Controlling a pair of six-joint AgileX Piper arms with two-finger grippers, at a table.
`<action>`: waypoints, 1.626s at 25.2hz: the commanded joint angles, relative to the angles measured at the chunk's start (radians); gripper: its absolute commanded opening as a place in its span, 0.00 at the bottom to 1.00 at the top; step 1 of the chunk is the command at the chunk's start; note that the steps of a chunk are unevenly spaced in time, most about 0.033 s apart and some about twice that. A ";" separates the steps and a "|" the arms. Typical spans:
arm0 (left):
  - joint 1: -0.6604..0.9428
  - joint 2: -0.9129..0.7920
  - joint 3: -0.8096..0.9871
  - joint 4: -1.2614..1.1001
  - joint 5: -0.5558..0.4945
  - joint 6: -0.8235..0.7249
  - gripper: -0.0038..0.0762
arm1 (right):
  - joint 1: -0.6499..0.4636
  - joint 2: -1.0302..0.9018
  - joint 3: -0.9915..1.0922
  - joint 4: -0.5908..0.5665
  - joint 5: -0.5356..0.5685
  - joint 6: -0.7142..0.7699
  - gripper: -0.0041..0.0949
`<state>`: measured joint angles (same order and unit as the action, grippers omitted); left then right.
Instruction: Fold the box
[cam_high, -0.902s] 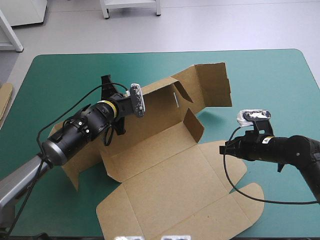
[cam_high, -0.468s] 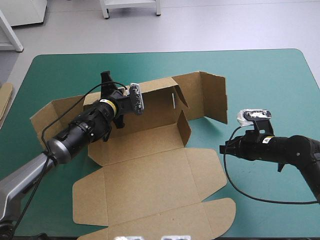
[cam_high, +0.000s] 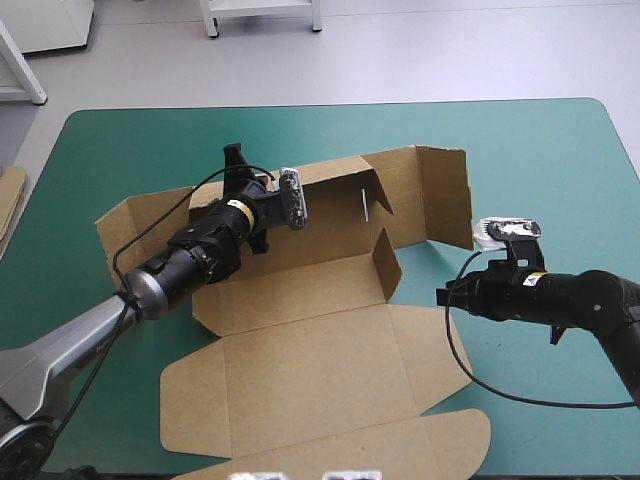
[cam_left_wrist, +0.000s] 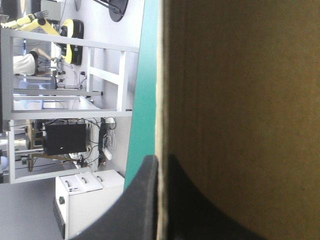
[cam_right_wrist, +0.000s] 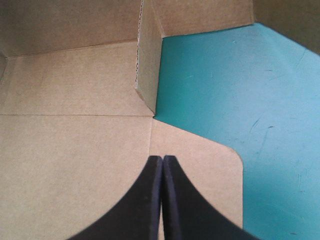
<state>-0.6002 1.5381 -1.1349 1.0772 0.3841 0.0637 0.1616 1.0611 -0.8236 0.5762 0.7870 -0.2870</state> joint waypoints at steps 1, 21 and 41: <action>-0.003 -0.013 -0.055 0.227 -0.024 -0.192 0.04 | 0.000 -0.011 -0.035 0.038 -0.026 -0.014 0.03; -0.034 0.003 -0.066 -0.159 0.082 -0.037 0.04 | 0.000 0.025 -0.035 0.092 -0.034 -0.038 0.03; -0.045 -0.003 -0.064 -0.386 0.119 0.132 0.04 | 0.000 0.601 -0.879 0.139 0.126 -0.048 0.03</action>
<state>-0.6274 1.5483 -1.1994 0.8347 0.4708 0.2108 0.1616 1.6219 -1.5483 0.6828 0.8968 -0.3597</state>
